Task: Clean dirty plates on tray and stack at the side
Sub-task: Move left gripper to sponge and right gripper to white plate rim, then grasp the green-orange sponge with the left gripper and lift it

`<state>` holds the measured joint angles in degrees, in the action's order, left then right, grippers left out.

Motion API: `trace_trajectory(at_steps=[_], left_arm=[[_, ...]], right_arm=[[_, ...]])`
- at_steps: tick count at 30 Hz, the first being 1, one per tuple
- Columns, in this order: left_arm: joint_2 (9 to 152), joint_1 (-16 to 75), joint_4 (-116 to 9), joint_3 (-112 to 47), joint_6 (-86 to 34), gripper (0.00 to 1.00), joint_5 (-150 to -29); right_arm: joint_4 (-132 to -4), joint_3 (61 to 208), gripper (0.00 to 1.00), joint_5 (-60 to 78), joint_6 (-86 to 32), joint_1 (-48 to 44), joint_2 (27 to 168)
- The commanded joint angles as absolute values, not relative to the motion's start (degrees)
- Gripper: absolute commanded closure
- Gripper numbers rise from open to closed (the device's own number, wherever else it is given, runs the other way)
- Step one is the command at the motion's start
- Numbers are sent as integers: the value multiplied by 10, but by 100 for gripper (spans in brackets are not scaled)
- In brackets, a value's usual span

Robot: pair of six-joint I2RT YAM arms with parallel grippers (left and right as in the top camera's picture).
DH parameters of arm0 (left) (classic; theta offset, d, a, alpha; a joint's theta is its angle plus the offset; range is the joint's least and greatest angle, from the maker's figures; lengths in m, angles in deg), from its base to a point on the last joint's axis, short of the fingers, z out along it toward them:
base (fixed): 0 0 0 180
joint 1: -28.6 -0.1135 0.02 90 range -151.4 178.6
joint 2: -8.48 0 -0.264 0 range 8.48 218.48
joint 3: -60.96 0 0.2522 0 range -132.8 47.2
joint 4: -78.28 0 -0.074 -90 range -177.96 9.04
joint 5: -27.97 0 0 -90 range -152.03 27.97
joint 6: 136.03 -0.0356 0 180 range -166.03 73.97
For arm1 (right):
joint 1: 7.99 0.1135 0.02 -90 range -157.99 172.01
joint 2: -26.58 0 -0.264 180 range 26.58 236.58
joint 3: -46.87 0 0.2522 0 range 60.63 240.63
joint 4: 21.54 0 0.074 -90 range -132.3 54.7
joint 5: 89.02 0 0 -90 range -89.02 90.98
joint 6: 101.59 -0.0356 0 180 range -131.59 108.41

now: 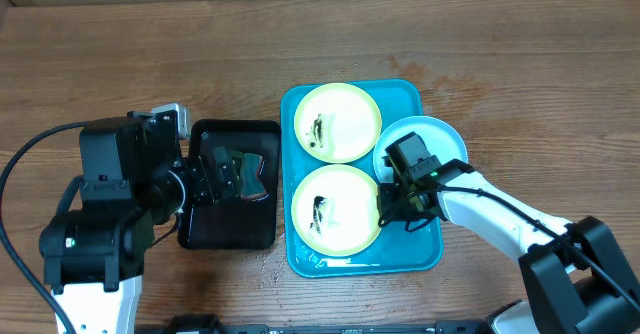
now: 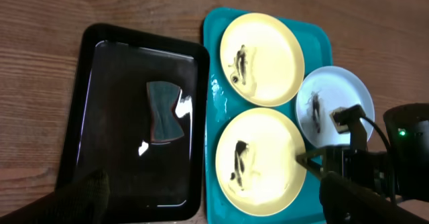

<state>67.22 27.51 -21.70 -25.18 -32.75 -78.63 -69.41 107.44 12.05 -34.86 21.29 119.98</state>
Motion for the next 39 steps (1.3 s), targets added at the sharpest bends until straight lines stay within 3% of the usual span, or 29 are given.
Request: trace_trajectory(at_steps=[1, 6, 9, 15, 19, 26, 32, 36, 37, 39], left_arm=[[688, 279, -215, -263, -345, 0, -796], [708, 279, -205, -263, -350, 0, -795], [719, 279, -205, -263, -354, 1, -794], [759, 289, -213, -240, -339, 17, -736], [815, 311, -256, -189, -293, 18, -657], [973, 350, -370, -143, -255, 24, -646], [1107, 364, -418, -143, -246, 50, -646], [1154, 364, -444, -143, -246, 79, -647], [1158, 364, -448, -144, -246, 96, -646], [1158, 363, -437, -149, -246, 96, -651]], right_arm=[[-685, 1071, 83, 95, -355, 219, 1215], [-691, 1072, 81, 82, -340, 218, 1211], [-681, 1073, 96, 73, -354, 213, 1211], [-658, 1072, 96, 0, -422, 213, 1211], [-658, 1072, 96, 2, -418, 213, 1211], [-665, 1072, 96, 2, -418, 213, 1211], [-674, 1072, 96, 2, -418, 213, 1211], [-679, 1072, 96, 2, -418, 213, 1211], [-679, 1072, 96, 2, -418, 213, 1211], [-682, 1072, 96, 2, -418, 213, 1211]])
